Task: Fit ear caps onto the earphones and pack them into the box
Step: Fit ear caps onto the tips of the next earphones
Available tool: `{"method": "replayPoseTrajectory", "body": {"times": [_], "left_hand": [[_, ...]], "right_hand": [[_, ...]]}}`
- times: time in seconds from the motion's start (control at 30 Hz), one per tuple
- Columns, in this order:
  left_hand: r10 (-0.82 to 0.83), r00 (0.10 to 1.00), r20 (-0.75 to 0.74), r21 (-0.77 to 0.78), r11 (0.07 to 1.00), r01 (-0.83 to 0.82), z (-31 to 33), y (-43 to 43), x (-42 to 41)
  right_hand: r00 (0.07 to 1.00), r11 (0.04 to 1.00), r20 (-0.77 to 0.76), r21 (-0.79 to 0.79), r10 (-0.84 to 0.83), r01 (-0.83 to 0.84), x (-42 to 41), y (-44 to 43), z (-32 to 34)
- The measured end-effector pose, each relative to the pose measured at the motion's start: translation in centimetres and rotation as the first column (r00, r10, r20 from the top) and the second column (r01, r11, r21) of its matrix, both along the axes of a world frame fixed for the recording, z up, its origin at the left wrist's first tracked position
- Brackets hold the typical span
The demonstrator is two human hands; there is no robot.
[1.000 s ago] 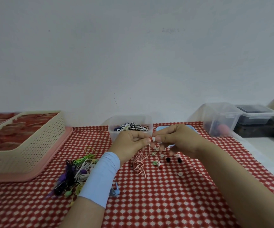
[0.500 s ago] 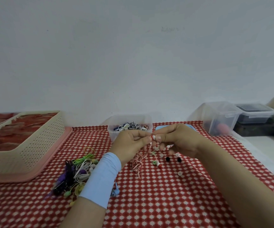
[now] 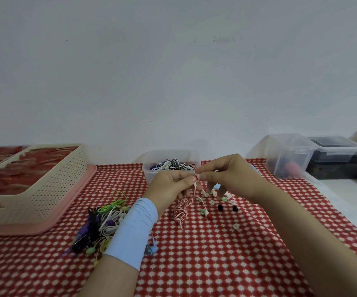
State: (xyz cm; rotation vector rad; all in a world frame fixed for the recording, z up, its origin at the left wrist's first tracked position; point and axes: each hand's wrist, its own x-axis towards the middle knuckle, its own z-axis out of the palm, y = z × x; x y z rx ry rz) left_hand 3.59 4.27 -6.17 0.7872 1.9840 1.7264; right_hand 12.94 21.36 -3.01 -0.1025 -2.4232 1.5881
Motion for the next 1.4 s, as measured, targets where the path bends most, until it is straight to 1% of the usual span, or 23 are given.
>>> {"method": "replayPoseTrajectory", "body": {"times": [0.07,0.17,0.23,0.33,0.53,0.63,0.87,0.97,1.1,1.17,1.4], "left_hand": [[-0.002,1.0,0.005,-0.007,1.0,0.002,0.0,-0.1,-0.1],[-0.027,1.0,-0.001,-0.011,1.0,0.027,0.1,-0.4,-0.2],[-0.028,0.999,-0.036,-0.026,0.999,0.027,0.2,-0.4,-0.2],[-0.026,0.995,-0.095,-0.055,0.998,0.021,0.3,-0.4,-0.1],[-0.072,0.989,-0.13,-0.058,0.996,0.065,0.4,-0.4,0.1],[-0.069,0.989,-0.133,-0.053,0.997,0.063,0.3,-0.4,0.1],[-0.069,0.976,-0.204,-0.114,0.992,0.046,-0.1,-0.2,0.0],[-0.035,0.979,-0.202,-0.137,0.99,0.008,-0.3,-0.2,0.0],[0.032,0.991,-0.132,-0.091,0.995,-0.044,-0.4,-0.2,-0.2],[0.047,0.991,-0.123,-0.095,0.994,-0.059,-0.3,-0.2,-0.2],[0.014,0.991,-0.132,-0.089,0.996,-0.026,0.3,-0.1,0.4]], "right_hand": [[1.0,1.0,-0.009,0.021,0.013,-0.013,0.1,0.1,0.0],[0.999,0.999,-0.01,-0.008,0.035,-0.035,0.2,0.2,0.1],[0.999,0.998,0.005,-0.025,0.052,-0.052,0.2,0.3,0.0],[0.996,0.993,0.053,-0.094,0.073,-0.068,0.3,0.4,0.0],[0.983,0.979,0.151,-0.189,0.106,-0.077,0.3,0.6,-0.4],[0.973,0.968,0.195,-0.239,0.122,-0.073,0.3,0.7,-0.5],[0.948,0.954,0.294,-0.299,0.124,-0.032,0.1,0.7,-0.5],[0.977,0.969,0.205,-0.245,0.057,-0.005,0.0,0.2,-0.7],[0.998,0.997,0.07,-0.08,-0.007,0.013,0.0,-0.3,-0.4],[0.998,1.0,0.063,-0.011,-0.008,0.009,0.0,-0.3,-0.2],[0.996,0.998,0.079,0.059,-0.03,0.025,0.3,0.0,0.0]]}}
